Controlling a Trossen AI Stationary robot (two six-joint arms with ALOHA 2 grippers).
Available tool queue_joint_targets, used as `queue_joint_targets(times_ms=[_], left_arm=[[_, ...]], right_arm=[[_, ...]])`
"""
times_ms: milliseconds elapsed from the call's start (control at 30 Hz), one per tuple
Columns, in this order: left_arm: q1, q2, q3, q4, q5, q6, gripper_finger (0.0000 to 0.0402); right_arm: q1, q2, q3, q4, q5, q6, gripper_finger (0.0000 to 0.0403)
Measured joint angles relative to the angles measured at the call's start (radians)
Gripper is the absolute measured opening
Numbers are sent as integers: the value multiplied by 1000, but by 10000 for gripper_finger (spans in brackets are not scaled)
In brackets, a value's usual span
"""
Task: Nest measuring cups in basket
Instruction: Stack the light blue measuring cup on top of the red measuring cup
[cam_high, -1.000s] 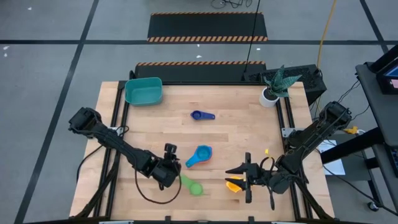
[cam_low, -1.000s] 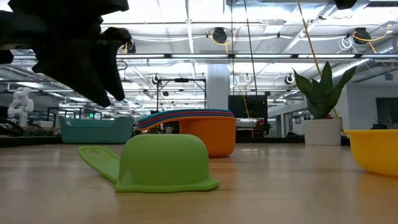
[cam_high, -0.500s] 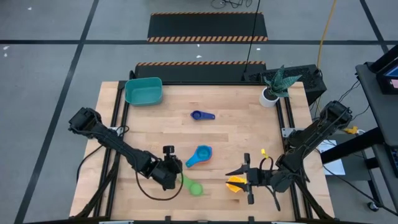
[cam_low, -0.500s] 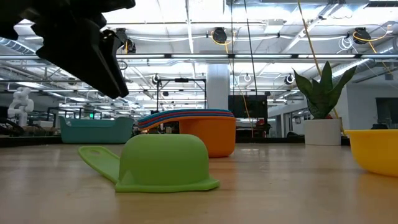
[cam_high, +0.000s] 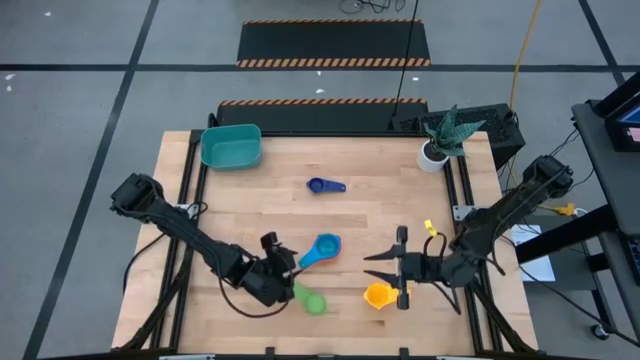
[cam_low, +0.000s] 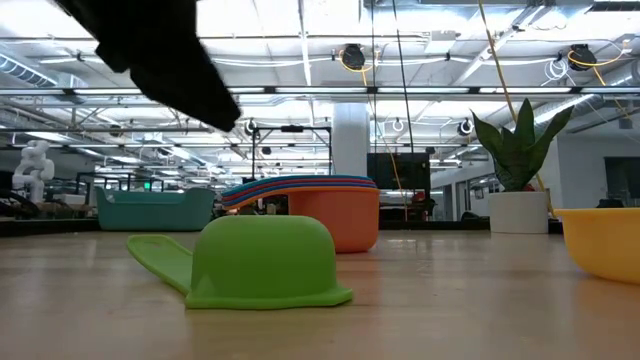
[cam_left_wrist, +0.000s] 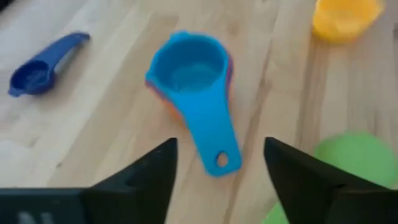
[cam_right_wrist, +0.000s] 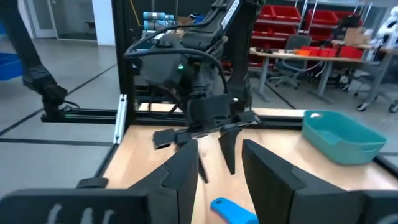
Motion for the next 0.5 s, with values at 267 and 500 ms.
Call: queue_joint_targets(times_ms=[267,500], left_arm=[[25,133,0,186,-18,40,354],[94,150,1,143,54,-59,364]], right_arm=[[-8,-22,0,-25,2,-129,118],[-9,-80,0,-101,2,-182,118]])
